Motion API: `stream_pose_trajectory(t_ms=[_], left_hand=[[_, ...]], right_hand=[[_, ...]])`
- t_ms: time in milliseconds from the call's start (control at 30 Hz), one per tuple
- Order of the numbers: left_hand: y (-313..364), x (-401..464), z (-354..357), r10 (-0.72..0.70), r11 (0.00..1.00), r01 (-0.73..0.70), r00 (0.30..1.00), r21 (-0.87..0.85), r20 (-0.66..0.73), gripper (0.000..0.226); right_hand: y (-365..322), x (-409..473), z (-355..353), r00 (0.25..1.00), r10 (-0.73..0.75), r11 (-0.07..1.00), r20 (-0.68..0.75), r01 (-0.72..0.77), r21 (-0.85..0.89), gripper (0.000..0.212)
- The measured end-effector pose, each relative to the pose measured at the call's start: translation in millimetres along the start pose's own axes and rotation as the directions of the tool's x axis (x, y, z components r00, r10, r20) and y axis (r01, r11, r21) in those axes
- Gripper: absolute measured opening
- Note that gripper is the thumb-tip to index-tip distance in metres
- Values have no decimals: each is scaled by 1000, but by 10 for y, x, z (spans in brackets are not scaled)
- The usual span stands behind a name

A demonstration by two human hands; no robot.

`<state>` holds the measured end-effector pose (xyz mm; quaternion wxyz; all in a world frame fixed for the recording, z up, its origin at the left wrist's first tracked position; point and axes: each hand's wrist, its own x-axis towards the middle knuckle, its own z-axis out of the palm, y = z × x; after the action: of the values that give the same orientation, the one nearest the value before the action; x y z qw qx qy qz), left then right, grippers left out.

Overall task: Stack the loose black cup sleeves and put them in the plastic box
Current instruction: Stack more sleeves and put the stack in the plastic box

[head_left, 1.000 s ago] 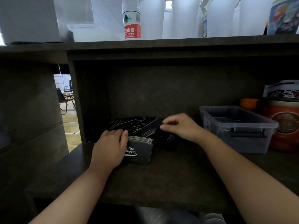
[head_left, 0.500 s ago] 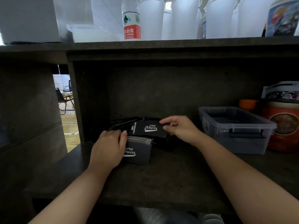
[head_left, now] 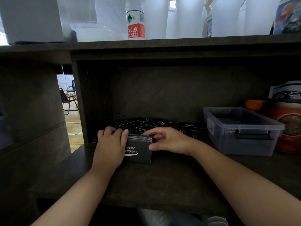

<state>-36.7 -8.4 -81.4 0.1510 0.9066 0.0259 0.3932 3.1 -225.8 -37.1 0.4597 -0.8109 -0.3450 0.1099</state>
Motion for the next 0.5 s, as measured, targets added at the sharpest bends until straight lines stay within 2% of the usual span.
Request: stream_pose_trajectory(t_ms=[67,133,200,333,400,500], left_hand=[[26,-4,-27,-7,1000,6,1000,-23,-25,43],[42,-7,-44,-6,1000,6,998,-12,-65,44],[43,-6,-59,-1,1000,1,995,2,-98,51],[51,-14,-62,37,999,-36,998,27,-41,57],[40,-10,-48,33,999,-33,999,21,-12,52],[26,-4,-48,10,1000,-10,1000,10,-12,43]], right_hand=[[-36,41,106,999,-39,989,-8,38,-140,62],[-61,88,224,990,-126,942,-65,99,-322,62],[-84,114,305,974,-203,894,-97,144,-425,58],[-44,156,406,977,-208,874,-38,168,-455,55],[-28,178,429,977,-209,883,-41,171,-437,48],[-42,184,300,960,-226,925,-163,159,-346,36]])
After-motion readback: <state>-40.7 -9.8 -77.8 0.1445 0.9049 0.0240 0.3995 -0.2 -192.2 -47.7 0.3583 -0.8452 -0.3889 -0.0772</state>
